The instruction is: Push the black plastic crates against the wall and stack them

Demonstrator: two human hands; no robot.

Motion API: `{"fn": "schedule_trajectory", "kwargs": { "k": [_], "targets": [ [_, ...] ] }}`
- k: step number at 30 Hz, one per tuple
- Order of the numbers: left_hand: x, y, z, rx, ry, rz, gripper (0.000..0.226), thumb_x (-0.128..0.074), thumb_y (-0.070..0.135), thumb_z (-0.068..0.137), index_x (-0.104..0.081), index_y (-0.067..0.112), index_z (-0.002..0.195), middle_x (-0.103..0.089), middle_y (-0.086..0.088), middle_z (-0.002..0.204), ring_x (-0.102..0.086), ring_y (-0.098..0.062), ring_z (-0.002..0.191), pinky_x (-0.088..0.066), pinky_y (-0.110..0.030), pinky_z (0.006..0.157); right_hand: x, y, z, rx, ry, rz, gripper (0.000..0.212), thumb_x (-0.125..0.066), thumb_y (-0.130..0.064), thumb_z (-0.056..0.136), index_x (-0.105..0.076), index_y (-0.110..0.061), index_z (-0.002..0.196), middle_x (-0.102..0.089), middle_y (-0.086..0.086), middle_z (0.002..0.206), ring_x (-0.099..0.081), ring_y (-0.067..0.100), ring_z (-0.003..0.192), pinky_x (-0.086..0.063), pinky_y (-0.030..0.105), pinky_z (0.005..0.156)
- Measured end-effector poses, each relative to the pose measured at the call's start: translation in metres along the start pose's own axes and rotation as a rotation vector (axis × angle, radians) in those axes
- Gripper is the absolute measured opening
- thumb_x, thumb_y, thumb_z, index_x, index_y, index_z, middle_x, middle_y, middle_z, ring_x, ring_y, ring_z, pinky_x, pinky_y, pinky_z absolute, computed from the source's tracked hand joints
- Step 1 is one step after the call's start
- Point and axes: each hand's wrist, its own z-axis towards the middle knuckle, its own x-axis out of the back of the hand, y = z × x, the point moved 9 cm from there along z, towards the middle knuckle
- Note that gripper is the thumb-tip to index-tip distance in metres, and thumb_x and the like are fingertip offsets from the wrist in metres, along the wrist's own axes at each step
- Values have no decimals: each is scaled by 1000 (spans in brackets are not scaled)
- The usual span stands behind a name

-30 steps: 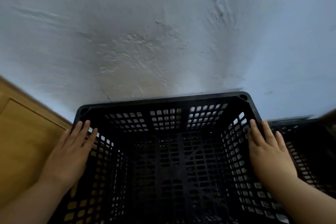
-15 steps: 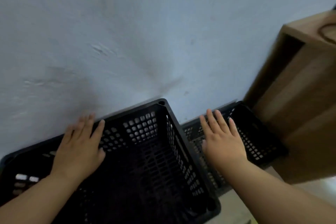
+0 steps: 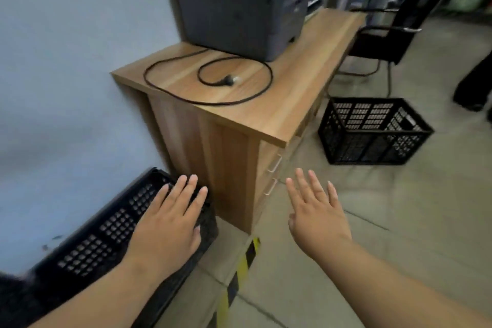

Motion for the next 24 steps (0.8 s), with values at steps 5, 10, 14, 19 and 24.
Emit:
{"fn": "schedule_trajectory", "kwargs": {
  "k": [5,10,14,19,24],
  "targets": [
    [-1,173,98,-146,-28,-44,67,-39,44,74,-50,11,132,-45,-12,143,-36,-25,135,-1,-36,113,22,189,-20,-201,52,-70,70,-44,-24,88,-10,-19,149,9,0,156,14,15,141,18,40,112],
    [-15,281,181,-243,-26,-18,74,-53,46,70,-44,12,136,-37,-13,147,21,-17,142,4,-38,115,21,312,-22,-358,-49,-46,65,-25,-26,96,15,-19,146,27,2,155,26,20,142,12,44,116],
    [-31,331,254,-267,-106,-15,85,-77,45,56,-52,10,130,-46,-14,141,-16,-22,143,6,-36,113,15,382,-3,-416,-84,-46,64,-24,-26,96,16,-19,146,28,1,154,27,20,142,14,44,115],
    [-37,374,357,-253,12,-11,82,-48,49,86,1,16,143,14,-9,149,14,-19,137,36,-34,96,5,472,64,-447,-58,-43,64,-23,-25,96,18,-20,145,38,-3,144,28,20,141,18,43,114],
    [-73,386,475,-207,-32,-39,75,-40,51,88,-1,21,145,15,-7,148,18,-18,135,40,-35,94,-6,560,175,-467,-97,-35,64,-24,-24,95,14,-21,147,26,0,155,26,19,142,14,43,116]
  ]
}}
